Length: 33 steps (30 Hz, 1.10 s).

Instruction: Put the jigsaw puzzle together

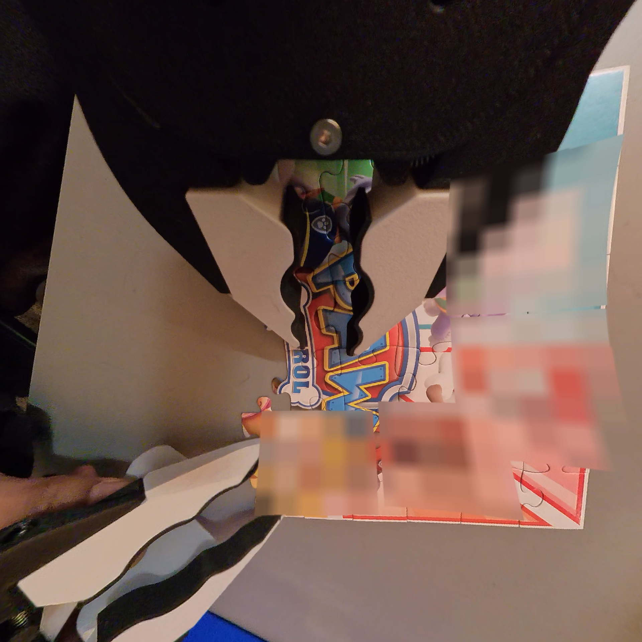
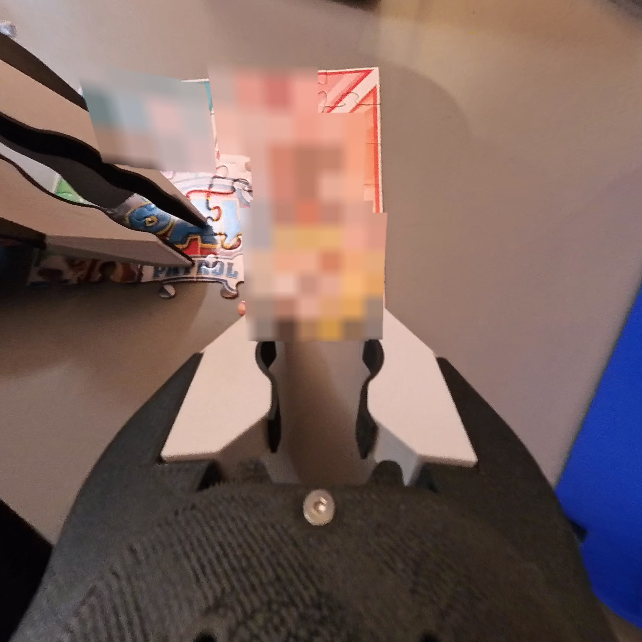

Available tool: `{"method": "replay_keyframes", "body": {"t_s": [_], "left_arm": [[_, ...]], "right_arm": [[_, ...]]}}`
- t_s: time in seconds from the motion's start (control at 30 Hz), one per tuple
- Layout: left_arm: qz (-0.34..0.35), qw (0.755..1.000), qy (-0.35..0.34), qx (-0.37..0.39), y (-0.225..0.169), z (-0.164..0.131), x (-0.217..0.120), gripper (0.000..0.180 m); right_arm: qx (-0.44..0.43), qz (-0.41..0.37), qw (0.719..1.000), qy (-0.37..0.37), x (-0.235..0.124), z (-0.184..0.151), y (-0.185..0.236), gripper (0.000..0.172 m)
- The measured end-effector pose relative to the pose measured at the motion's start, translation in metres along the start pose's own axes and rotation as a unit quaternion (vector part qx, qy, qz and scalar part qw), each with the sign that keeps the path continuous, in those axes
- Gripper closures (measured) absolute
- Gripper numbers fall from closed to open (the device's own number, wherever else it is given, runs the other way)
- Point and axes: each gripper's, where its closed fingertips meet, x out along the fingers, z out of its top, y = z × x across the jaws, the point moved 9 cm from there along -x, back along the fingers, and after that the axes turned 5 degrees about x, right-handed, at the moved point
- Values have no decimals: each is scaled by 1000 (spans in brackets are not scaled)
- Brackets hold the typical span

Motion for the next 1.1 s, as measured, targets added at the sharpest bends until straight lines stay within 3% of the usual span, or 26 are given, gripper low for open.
{"method": "replay_keyframes", "body": {"t_s": [0.13,0.27,0.33,0.4,0.53,0.63,0.83,1.1], "left_arm": [[1,1000,0,0,0,0,0,160],[1,1000,0,0,0,0,0,160],[1,1000,0,-1,0,0,0,160],[1,1000,0,-1,0,0,0,160],[2,1000,0,0,0,0,0,160],[3,1000,0,0,0,0,0,161],[4,1000,1,1,0,0,0,161],[26,998,37,-50,27,-10,-18,177]], "right_arm": [[-15,-37,999,-25,-3,4,-7,119],[-2,-29,1000,-1,5,0,-11,108],[-2,-27,1000,-4,5,0,-12,113],[-1,-22,1000,0,4,0,-11,130],[2,-25,1000,6,2,0,-13,136],[-9,-21,1000,5,-1,0,-14,171],[-2,4,1000,14,1,-1,-6,171],[-40,48,998,3,11,-6,51,172]]}}
